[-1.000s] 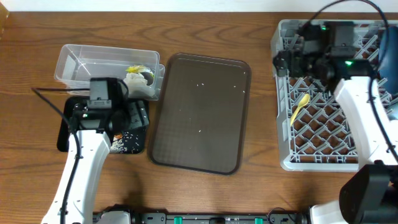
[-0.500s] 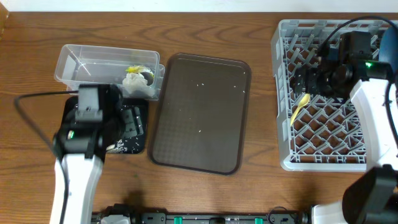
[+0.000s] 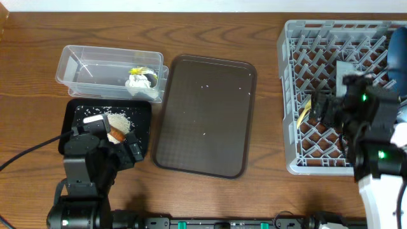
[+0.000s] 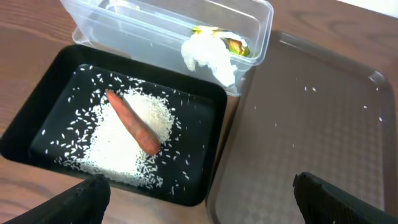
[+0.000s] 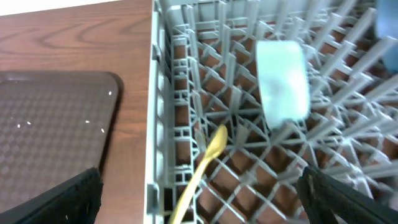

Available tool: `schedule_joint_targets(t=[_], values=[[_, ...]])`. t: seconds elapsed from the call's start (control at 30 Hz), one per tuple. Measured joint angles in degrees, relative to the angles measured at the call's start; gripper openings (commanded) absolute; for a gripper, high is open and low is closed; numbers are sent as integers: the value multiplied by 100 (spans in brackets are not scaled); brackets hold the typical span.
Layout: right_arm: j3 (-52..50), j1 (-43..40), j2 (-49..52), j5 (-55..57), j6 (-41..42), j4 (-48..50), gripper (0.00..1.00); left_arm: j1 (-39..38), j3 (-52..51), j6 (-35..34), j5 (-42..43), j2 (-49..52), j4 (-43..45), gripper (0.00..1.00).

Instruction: Sort waste into correct bins and load items into the dishwasher rack

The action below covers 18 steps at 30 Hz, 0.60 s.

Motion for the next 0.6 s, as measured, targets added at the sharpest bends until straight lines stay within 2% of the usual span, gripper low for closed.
schedule_joint_targets(t=[0.17,0.6], values=[[-144,0,-363,125,70,-476,99,2,0,-28,-22,17,9,97],[-173,0,-195,164,109,-1080,99,2,0,-85,-39,17,11,98]])
